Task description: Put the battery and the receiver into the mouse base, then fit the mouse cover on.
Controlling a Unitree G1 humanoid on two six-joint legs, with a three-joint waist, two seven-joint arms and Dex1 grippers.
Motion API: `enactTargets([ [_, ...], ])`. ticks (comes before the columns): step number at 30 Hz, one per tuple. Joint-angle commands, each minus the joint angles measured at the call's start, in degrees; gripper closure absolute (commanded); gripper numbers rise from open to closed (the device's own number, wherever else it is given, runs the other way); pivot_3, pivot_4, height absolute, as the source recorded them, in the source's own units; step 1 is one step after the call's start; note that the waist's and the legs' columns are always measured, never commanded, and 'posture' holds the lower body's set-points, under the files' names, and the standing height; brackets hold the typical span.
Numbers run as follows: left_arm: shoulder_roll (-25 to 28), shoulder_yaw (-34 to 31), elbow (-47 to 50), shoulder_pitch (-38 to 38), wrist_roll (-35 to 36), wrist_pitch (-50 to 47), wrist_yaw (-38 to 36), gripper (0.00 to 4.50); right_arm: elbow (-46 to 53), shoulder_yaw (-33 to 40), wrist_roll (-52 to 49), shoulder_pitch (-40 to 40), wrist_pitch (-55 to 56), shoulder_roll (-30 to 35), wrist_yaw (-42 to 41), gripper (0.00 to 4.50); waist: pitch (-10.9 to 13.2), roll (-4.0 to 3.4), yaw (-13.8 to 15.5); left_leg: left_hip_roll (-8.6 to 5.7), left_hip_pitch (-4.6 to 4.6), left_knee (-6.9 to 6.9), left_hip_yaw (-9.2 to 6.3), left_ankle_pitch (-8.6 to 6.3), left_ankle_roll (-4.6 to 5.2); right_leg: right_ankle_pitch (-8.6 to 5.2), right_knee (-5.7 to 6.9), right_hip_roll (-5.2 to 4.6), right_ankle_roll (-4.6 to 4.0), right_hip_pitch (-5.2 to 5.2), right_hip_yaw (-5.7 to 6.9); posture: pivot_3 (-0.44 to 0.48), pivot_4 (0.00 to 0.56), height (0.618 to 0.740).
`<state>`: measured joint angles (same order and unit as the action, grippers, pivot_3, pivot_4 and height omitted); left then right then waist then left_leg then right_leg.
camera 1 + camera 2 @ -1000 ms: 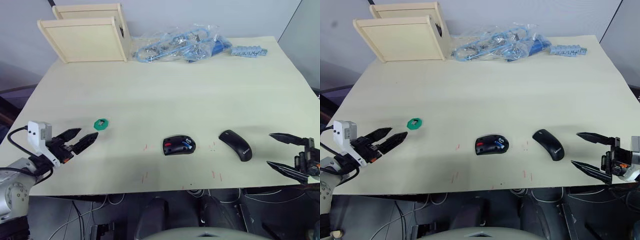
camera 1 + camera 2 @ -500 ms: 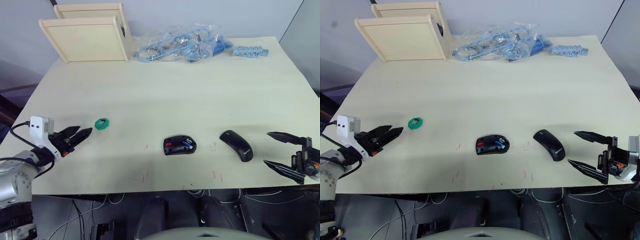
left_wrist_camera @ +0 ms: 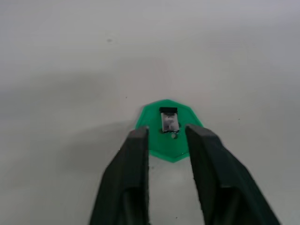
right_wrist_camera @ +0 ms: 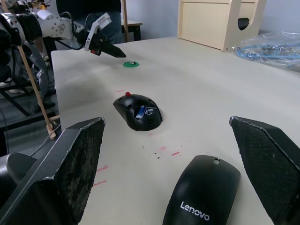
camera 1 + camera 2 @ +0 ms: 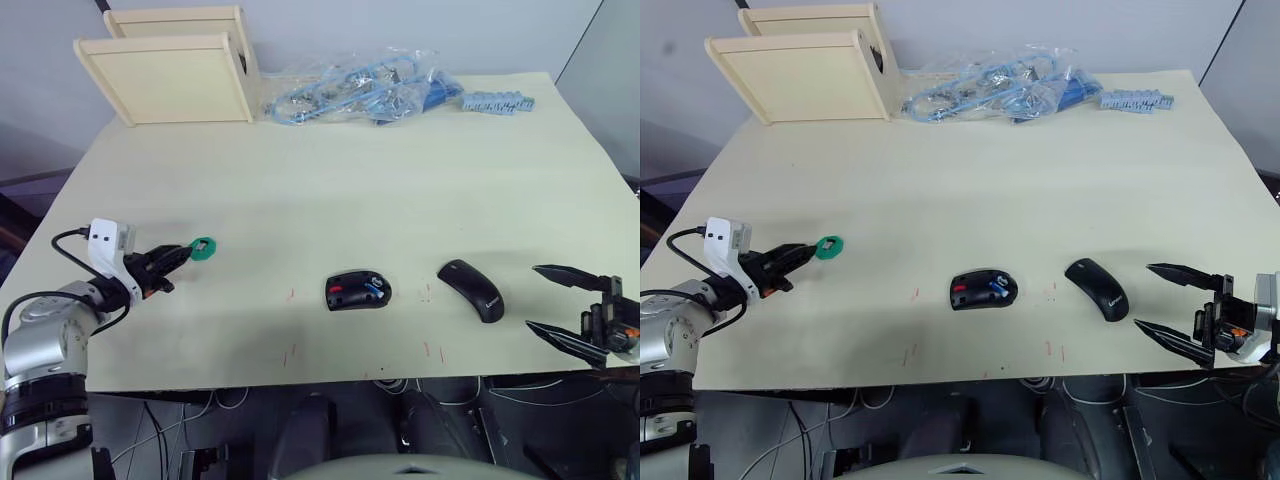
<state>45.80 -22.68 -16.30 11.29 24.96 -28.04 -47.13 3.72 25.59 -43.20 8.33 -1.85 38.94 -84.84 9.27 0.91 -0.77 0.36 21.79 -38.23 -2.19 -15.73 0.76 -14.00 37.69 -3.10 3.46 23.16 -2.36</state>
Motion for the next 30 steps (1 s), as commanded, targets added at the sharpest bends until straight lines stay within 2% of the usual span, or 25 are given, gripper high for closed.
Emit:
enactTargets([
  [1, 0.2, -0.7, 0.7, 0.4, 0.1, 1.4, 0.0, 3.25, 1.4, 0.9, -0.7, 0.3, 0.9, -0.3, -0.1, 0.00, 0.0, 0.00, 0.0, 0.00, 0.00, 0.00, 0.00, 0.00, 0.00, 0.00, 0.00, 0.00, 0.00, 0.00, 0.00, 0.000, 0.150, 0.740],
  [30, -2.2, 5.1, -5.4, 4.8, -6.4, 8.1, 1.2, 3.25, 7.2, 0.7, -1.0, 5.5, 0.9, -2.9, 3.0, 0.00, 0.0, 0.00, 0.0, -0.02, 0.00, -0.01, 0.02, 0.00, 0.00, 0.00, 0.01, 0.00, 0.01, 0.00, 0.01, 0.000, 0.150, 0.740],
])
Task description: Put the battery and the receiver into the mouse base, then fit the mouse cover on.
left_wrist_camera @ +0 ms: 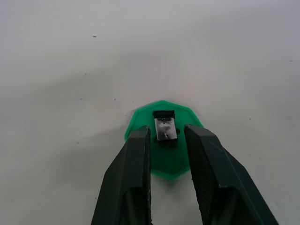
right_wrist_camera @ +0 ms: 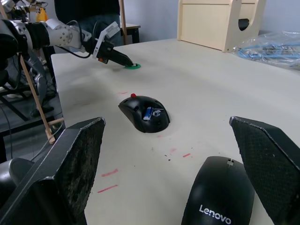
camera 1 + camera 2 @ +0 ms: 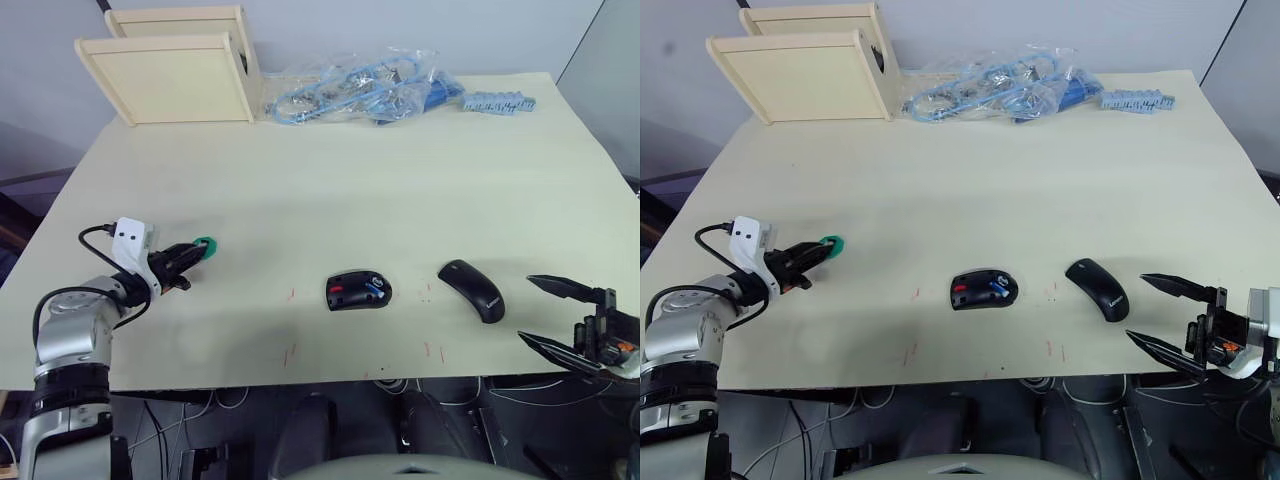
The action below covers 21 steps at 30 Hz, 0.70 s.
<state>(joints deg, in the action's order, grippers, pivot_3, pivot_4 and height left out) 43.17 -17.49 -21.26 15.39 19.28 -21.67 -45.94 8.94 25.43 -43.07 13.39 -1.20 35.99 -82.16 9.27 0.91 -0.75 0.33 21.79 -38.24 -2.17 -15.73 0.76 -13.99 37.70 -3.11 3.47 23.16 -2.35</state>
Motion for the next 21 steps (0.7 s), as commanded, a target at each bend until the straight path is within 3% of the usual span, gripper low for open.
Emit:
enactTargets([
  [1, 0.4, 0.0, -0.6, 0.8, -0.8, 1.9, 0.1, 3.25, 2.0, 0.8, -1.1, 0.4, 0.3, 0.1, 0.4, 0.00, 0.0, 0.00, 0.0, 0.00, 0.00, 0.00, 0.00, 0.00, 0.00, 0.00, 0.00, 0.00, 0.00, 0.00, 0.00, 0.000, 0.150, 0.740],
  [21, -0.1, 2.1, -4.3, 0.5, -3.5, 7.9, 0.2, 3.25, 1.9, 0.9, -1.1, 0.6, 0.4, 0.3, 0.2, 0.00, 0.0, -0.01, 0.0, -0.01, -0.02, 0.00, 0.01, 0.00, 0.00, 0.00, 0.02, 0.00, 0.00, 0.00, -0.01, 0.000, 0.150, 0.740],
])
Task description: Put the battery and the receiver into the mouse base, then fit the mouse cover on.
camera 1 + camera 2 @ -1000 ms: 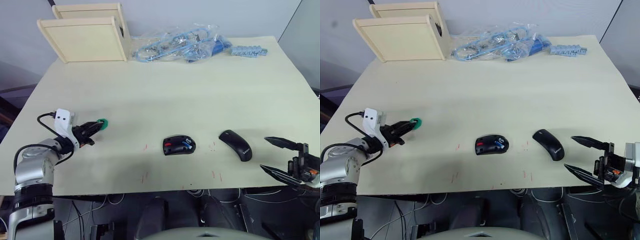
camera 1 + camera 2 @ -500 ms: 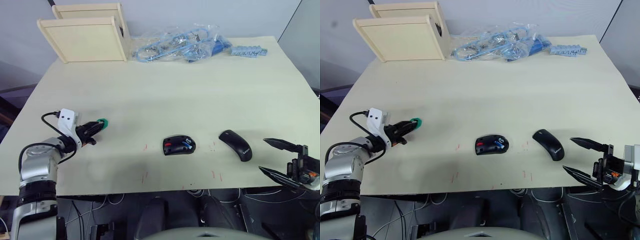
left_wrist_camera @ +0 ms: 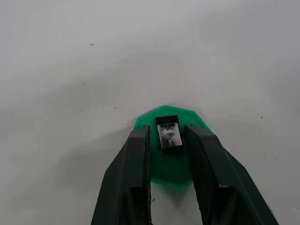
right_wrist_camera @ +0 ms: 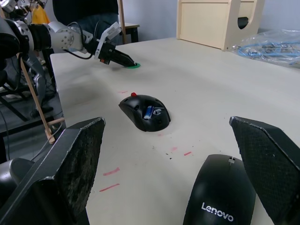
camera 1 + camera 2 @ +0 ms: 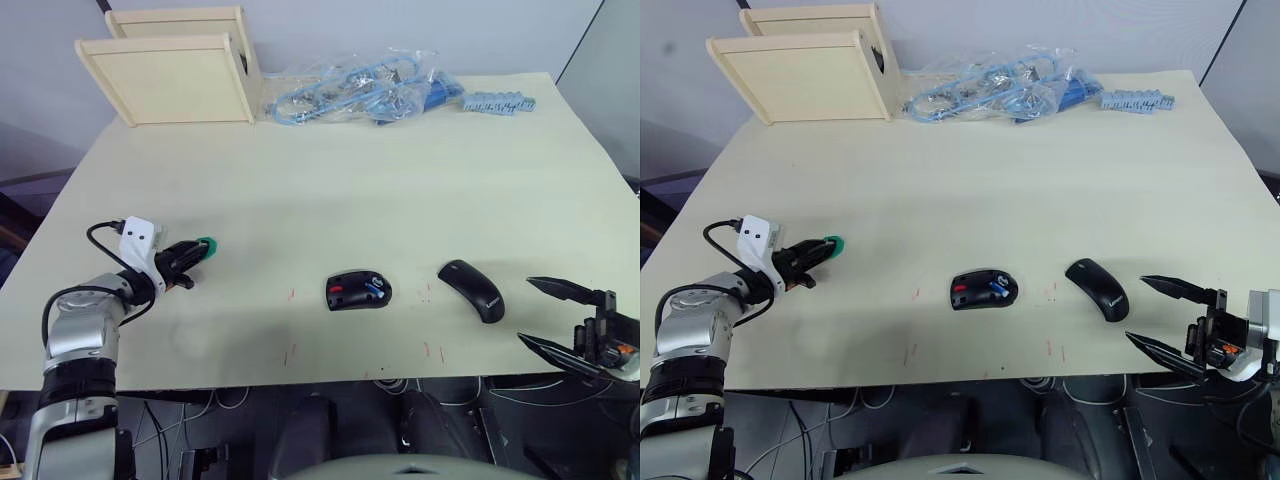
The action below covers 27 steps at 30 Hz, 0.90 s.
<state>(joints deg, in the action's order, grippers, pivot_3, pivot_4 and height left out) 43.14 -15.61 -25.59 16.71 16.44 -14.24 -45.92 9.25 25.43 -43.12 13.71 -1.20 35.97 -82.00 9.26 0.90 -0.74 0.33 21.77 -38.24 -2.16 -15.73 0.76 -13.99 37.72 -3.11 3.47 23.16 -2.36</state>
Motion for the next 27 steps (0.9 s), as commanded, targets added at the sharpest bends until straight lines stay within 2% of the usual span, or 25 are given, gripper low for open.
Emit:
enactTargets([
  [1, 0.0, 0.2, 0.1, -0.9, -0.7, 0.6, 0.2, 3.25, 1.6, 0.8, -1.0, 0.2, 0.4, 0.3, 0.1, 0.00, 0.0, 0.00, 0.0, 0.00, 0.00, 0.00, 0.00, 0.00, 0.00, 0.00, 0.00, 0.00, 0.00, 0.00, 0.00, 0.000, 0.150, 0.740],
  [27, -0.9, 0.5, 5.1, -3.3, -1.4, -0.6, 4.1, 3.25, 0.5, 0.0, -0.1, -0.5, 1.1, -0.1, -0.1, 0.00, 0.0, -0.02, 0.0, 0.01, -0.02, 0.00, -0.02, 0.00, 0.00, 0.00, 0.02, -0.01, 0.00, 0.00, -0.01, 0.000, 0.150, 0.740],
])
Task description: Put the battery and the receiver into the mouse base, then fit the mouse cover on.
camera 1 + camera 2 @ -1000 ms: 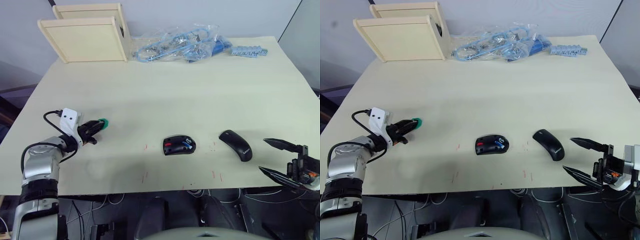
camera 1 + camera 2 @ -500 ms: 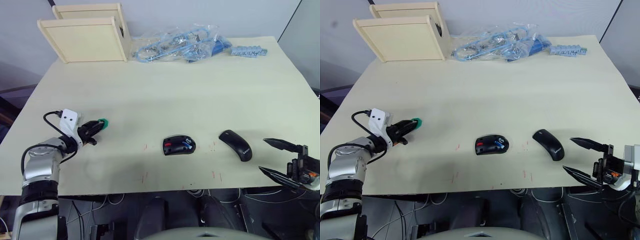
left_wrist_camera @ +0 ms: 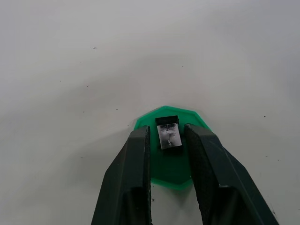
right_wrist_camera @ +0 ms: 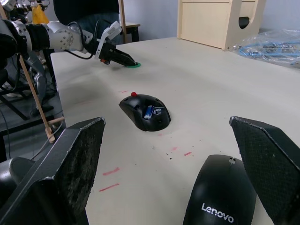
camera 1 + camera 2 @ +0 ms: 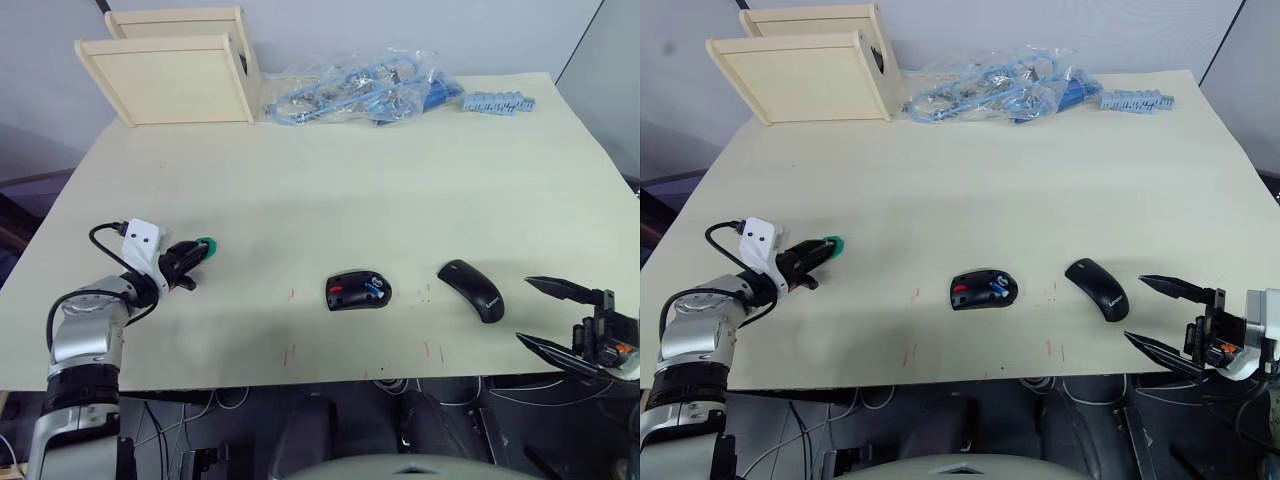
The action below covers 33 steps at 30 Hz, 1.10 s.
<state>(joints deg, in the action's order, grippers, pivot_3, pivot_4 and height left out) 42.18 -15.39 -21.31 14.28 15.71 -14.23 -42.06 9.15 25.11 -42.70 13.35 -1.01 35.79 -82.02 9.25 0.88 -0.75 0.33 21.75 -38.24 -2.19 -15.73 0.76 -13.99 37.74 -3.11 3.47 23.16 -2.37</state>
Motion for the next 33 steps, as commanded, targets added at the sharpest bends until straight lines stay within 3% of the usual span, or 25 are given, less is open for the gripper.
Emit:
enactTargets([
  [1, 0.1, 0.3, 1.1, -1.0, -0.6, -0.8, 0.2, 3.25, 0.7, 0.3, -0.4, -0.2, 0.9, 0.0, 0.0, 0.00, 0.0, 0.00, 0.0, 0.00, 0.00, 0.00, 0.00, 0.00, 0.00, 0.00, 0.00, 0.00, 0.00, 0.00, 0.00, 0.000, 0.150, 0.740],
  [2, 0.1, 0.3, 1.5, -1.2, -0.5, -1.0, 0.2, 3.68, 0.8, 0.2, -0.4, -0.2, 0.8, 0.0, 0.1, 0.00, 0.0, 0.00, 0.0, 0.00, 0.00, 0.00, 0.01, 0.00, 0.00, 0.00, 0.00, 0.00, 0.00, 0.00, 0.00, 0.000, 0.150, 0.740],
  [6, 0.2, 0.3, 2.4, -1.9, -0.6, -1.6, 0.2, 4.46, 1.0, 0.0, -0.5, -0.3, 0.6, 0.1, 0.3, 0.00, 0.0, 0.00, 0.0, 0.00, -0.01, 0.00, 0.00, 0.00, 0.00, 0.00, 0.00, 0.00, 0.00, 0.00, 0.00, 0.000, 0.150, 0.740],
  [12, 0.1, -0.4, 3.3, -2.2, 0.2, -2.1, -0.2, 4.46, 1.4, -0.3, -0.4, -0.5, 0.4, 0.3, 0.9, 0.00, 0.0, 0.00, 0.0, 0.00, 0.00, 0.00, 0.00, 0.00, 0.00, 0.00, 0.00, 0.00, 0.00, 0.00, 0.00, 0.000, 0.150, 0.740],
  [18, 2.4, -2.7, 8.6, -1.9, 5.9, -5.7, -6.1, 4.46, 7.5, -0.5, -3.7, -1.7, -6.9, 1.4, 8.1, 0.00, 0.0, 0.01, 0.0, 0.02, 0.01, 0.00, -0.05, 0.00, 0.00, 0.00, 0.01, 0.00, 0.00, 0.01, 0.01, 0.000, 0.150, 0.740],
  [25, 8.9, -0.9, 22.5, -1.2, 13.3, -14.3, -16.5, 4.46, 19.2, -3.6, -8.3, -6.4, -19.5, 4.3, 21.7, 0.00, 0.1, 0.07, 0.0, 0.03, 0.09, -0.01, -0.25, 0.00, 0.00, 0.00, -0.01, 0.00, -0.01, 0.05, 0.03, 0.000, 0.150, 0.740],
  [29, 10.1, 1.8, 27.9, 2.3, 15.2, -18.2, -17.8, 4.46, 23.0, -5.8, -11.4, -12.8, -26.7, 6.4, 29.7, 0.00, 0.1, 0.03, 0.0, 0.01, 0.09, -0.02, -0.24, 0.00, 0.00, -0.01, -0.01, 0.01, -0.01, 0.05, 0.02, 0.000, 0.150, 0.740],
  [33, 9.9, 6.6, 32.4, 6.9, 15.8, -21.0, -19.0, 4.46, 25.1, -9.0, -13.6, -19.9, -38.8, 12.8, 39.1, 0.00, 0.2, 0.12, 0.0, -0.06, 0.19, -0.01, -0.15, 0.00, 0.00, 0.00, -0.07, 0.03, 0.00, 0.09, 0.06, 0.000, 0.150, 0.740],
])
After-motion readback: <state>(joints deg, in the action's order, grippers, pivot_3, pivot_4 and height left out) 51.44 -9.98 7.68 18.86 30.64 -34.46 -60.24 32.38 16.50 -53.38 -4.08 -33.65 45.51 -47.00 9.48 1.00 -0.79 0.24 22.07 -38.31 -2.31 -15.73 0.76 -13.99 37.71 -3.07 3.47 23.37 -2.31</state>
